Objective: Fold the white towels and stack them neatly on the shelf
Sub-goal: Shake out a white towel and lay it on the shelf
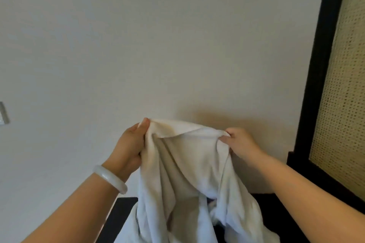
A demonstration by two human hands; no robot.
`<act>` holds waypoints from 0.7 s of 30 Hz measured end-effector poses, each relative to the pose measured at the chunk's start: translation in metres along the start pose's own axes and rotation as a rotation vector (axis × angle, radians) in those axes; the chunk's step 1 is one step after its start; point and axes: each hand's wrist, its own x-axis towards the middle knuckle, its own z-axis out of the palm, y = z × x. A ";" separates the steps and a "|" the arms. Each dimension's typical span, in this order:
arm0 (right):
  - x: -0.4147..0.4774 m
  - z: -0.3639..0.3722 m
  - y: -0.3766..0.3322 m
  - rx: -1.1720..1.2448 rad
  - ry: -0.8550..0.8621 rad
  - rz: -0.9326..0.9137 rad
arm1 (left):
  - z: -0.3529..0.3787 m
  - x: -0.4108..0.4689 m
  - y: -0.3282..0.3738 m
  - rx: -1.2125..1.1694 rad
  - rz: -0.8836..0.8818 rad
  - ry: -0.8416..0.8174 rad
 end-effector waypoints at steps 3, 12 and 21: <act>0.027 -0.031 -0.070 0.297 0.035 -0.106 | 0.027 0.010 0.038 0.166 0.102 -0.159; 0.056 -0.053 -0.132 -0.059 0.036 -0.436 | 0.076 0.028 0.072 0.463 0.196 -0.338; 0.044 -0.007 0.012 -0.226 -0.072 -0.100 | 0.040 0.038 0.051 0.183 0.122 -0.019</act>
